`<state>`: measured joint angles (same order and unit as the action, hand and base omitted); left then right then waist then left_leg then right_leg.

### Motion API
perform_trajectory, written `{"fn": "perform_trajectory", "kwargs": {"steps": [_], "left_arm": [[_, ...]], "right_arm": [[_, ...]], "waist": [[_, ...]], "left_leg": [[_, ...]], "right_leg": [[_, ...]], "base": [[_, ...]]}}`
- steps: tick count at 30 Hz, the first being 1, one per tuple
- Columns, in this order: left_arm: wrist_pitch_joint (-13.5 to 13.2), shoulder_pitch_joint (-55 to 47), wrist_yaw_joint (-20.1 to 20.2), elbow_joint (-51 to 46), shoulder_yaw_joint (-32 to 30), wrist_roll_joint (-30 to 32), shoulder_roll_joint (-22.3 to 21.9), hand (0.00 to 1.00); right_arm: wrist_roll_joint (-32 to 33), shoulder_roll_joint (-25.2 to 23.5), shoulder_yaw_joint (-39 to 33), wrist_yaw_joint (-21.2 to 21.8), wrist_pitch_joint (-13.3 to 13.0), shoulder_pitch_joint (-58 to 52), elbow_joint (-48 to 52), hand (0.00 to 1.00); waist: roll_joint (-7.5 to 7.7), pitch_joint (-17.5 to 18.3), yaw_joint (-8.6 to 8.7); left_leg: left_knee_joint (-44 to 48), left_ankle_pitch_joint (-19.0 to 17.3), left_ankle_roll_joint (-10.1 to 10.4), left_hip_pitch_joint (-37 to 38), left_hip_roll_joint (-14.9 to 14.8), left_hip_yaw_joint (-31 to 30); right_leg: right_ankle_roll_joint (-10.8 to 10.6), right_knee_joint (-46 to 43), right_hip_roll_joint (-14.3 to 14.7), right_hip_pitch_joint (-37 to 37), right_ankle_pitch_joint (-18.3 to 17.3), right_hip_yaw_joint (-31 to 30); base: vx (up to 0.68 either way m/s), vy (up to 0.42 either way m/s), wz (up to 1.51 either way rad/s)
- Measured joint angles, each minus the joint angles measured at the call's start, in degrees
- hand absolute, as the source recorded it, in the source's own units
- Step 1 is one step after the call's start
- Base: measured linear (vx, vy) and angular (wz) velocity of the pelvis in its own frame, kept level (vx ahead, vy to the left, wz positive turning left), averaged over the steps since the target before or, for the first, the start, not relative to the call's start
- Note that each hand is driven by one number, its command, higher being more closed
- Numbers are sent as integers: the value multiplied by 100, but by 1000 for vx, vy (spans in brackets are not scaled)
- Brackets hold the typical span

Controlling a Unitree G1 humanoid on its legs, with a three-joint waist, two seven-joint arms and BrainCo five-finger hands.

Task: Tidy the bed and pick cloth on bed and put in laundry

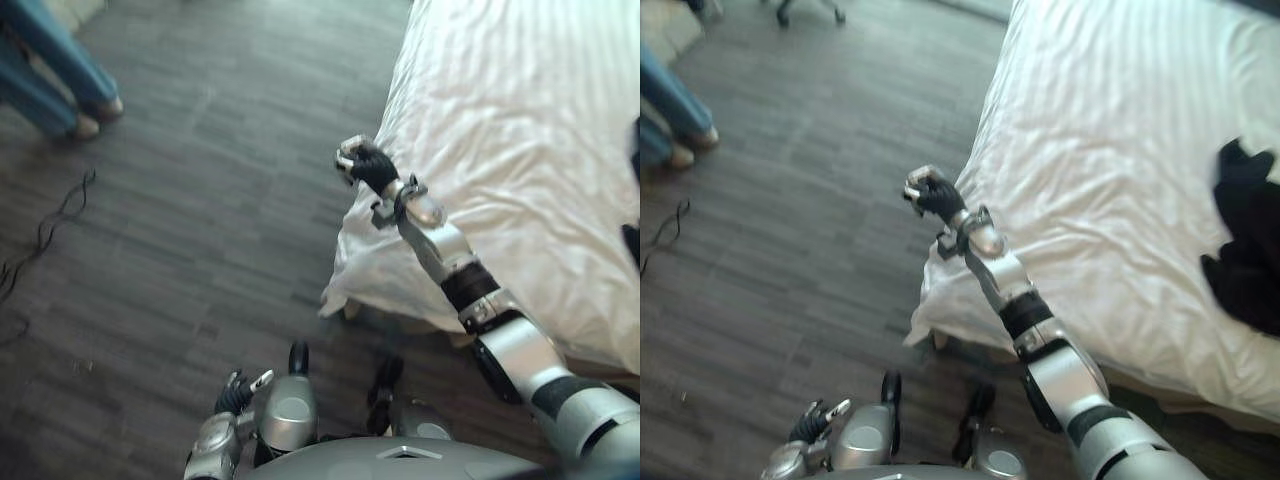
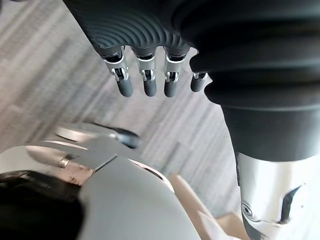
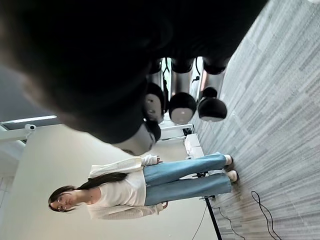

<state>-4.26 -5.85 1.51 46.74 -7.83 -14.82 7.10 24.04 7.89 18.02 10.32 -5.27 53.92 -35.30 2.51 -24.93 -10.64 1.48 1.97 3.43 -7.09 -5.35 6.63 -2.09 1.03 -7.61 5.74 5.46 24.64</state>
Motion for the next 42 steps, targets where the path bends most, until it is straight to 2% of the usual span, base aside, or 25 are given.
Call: {"fn": "perform_trajectory", "kwargs": {"steps": [1, 3, 4, 5, 7, 9, 12, 14, 17, 19, 22, 23, 25, 27, 29, 30, 32, 34, 35, 37, 39, 42], "left_arm": [[7, 86, 6, -35, 53, -42, -12, 0], [29, 205, 1, -24, 244, -111, -9, 0], [41, 337, 22, -18, 536, -213, -31, 0], [41, 359, 27, -17, 579, -213, -30, 0], [40, 495, 55, 30, 826, -281, -19, 0], [46, 668, 45, 202, 1088, -498, -4, 0], [54, 800, 32, 240, 1376, -621, 23, 0], [4, 863, 28, 311, 1505, -648, 33, 0], [-112, 915, 30, 424, 1638, -652, 94, 0], [-211, 913, 57, 463, 1667, -652, 139, 0], [-291, 876, 74, 491, 1668, -644, 130, 0], [-282, 878, 92, 487, 1644, -635, 130, 0], [-259, 875, 101, 417, 1603, -573, 123, 0], [-254, 852, 98, 381, 1473, -415, 120, 0], [-238, 690, 69, 343, 1327, -345, 235, 0], [-236, 652, 58, 325, 1327, -299, 273, 0], [-247, 514, -23, 331, 1314, -132, 364, 0], [-266, 407, -70, 369, 1312, -128, 402, 0], [-259, 324, -116, 449, 1314, -127, 426, 0], [-261, 208, -183, 469, 1314, -119, 429, 0], [-238, 119, -211, 650, 1320, 91, 423, 0], [-155, -63, -305, 810, 1333, 94, 419, 0]], "right_arm": [[1, 49, -41, -76, 8, 241, -171, 100], [13, 188, -252, -185, 24, 325, -410, 100], [105, 456, -507, -279, 119, 444, -754, 100], [135, 507, -559, -294, 134, 466, -808, 100], [271, 808, -843, -391, 163, 498, -994, 100], [391, 1092, -981, -479, 228, 515, -1348, 100], [396, 1095, -958, -476, 250, 643, -1494, 100], [396, 1130, -955, -443, 256, 655, -1629, 100], [389, 1126, -913, -115, 255, 587, -1647, 100], [387, 1079, -822, 204, 237, 442, -1628, 100], [398, 662, -873, 911, 222, -163, -1636, 100], [412, 507, -840, 1128, 223, -614, -1622, 100], [525, 259, -650, 1394, 246, -1454, -1479, 100], [630, 110, -168, 1573, 264, -2380, -1225, 100], [644, -100, 641, 1808, 273, -3429, -534, 100], [654, -121, 857, 1864, 273, -3618, -325, 100], [734, -236, 1545, 2140, 246, -4071, 283, 100], [745, -370, 1828, 2266, 160, -4178, 521, 100], [871, -490, 2060, 2307, 100, -4198, 673, 100], [1077, -570, 2215, 2310, 21, -4196, 877, 100], [1710, -585, 2315, 2306, -156, -4192, 1356, 100], [2552, -743, 2098, 2208, -337, -4093, 1988, 100]], "waist": [[-75, -176, -24], [-214, -253, -124], [-404, -358, -204], [-446, -380, -221], [-636, -453, -298], [-845, -528, -304], [-1024, -538, -298], [-1087, -534, -300], [-1115, -523, -239], [-1115, -522, -134], [-1104, -519, 89], [-1093, -520, 162], [-1066, -525, 199], [-974, -525, 285], [-705, -507, 490], [-649, -481, 517], [-410, -216, 553], [-272, 47, 575], [-166, 320, 562], [-100, 548, 527], [-71, 900, 503], [-65, 1170, 505]], "left_leg": [[69, 44, -12, -230, 10, -60], [100, 94, -24, -565, 49, -100], [175, 174, -89, -837, 108, -122], [185, 180, -96, -880, 122, -129], [287, 202, -129, -1175, 211, -139], [367, 228, -167, -1481, 290, -134], [410, 230, -213, -1612, 360, -85], [502, 129, -226, -1619, 368, -69], [591, 67, -232, -1641, 375, 26], [644, 33, -252, -1627, 376, 62], [776, -104, -256, -1518, 433, 80], [777, -121, -269, -1423, 430, 96], [772, -168, -305, -1219, 427, 142], [753, -254, -291, -976, 400, 248], [646, -326, -244, -577, 329, 402], [616, -340, -227, -470, 314, 426], [442, -368, -183, -70, 246, 580], [340, -373, -174, 86, 203, 602], [239, -375, -148, 262, 143, 668], [143, -392, -117, 476, 124, 704], [4, -399, -96, 736, 102, 735], [-167, -401, -77, 1040, 97, 862]], "right_leg": [[29, -190, -50, 262, -44, 42], [46, -490, -150, 673, -138, 71], [44, -828, -293, 1016, -247, 96], [49, -886, -321, 1073, -265, 99], [33, -1223, -490, 1463, -362, 77], [24, -1552, -674, 1895, -443, 7], [18, -1675, -764, 2114, -449, -81], [8, -1690, -769, 2108, -457, -129], [-6, -1638, -781, 2113, -435, -186], [-38, -1527, -767, 2017, -362, -186], [-66, -1392, -752, 1783, -316, -212], [-95, -1337, -756, 1671, -300, -231], [-138, -1266, -749, 1490, -297, -337], [-193, -1138, -695, 1268, -268, -399], [-254, -902, -583, 917, -200, -521], [-255, -833, -542, 814, -177, -540], [-228, -522, -388, 459, -107, -603], [-230, -312, -290, 263, -61, -631], [-211, -98, -206, 34, -30, -637], [-205, 100, -139, -195, 13, -644], [-227, 335, -90, -495, 65, -647], [-260, 445, -51, -701, 111, -687]], "base": [[-125, 14, 22], [-75, 21, 25], [-32, 26, 19], [-38, 36, 22], [-20, 32, 13], [-9, 11, 8], [-18, 7, -6], [-31, 9, -7], [-20, 12, -7], [23, 23, -4], [68, 39, -4], [111, 8, -10], [127, -3, -23], [130, -9, -31], [161, -22, -42], [109, -16, -53], [80, -26, -43], [79, -41, -15], [90, -52, -7], [79, -45, -11], [86, -27, -8], [63, -3, -19]]}}
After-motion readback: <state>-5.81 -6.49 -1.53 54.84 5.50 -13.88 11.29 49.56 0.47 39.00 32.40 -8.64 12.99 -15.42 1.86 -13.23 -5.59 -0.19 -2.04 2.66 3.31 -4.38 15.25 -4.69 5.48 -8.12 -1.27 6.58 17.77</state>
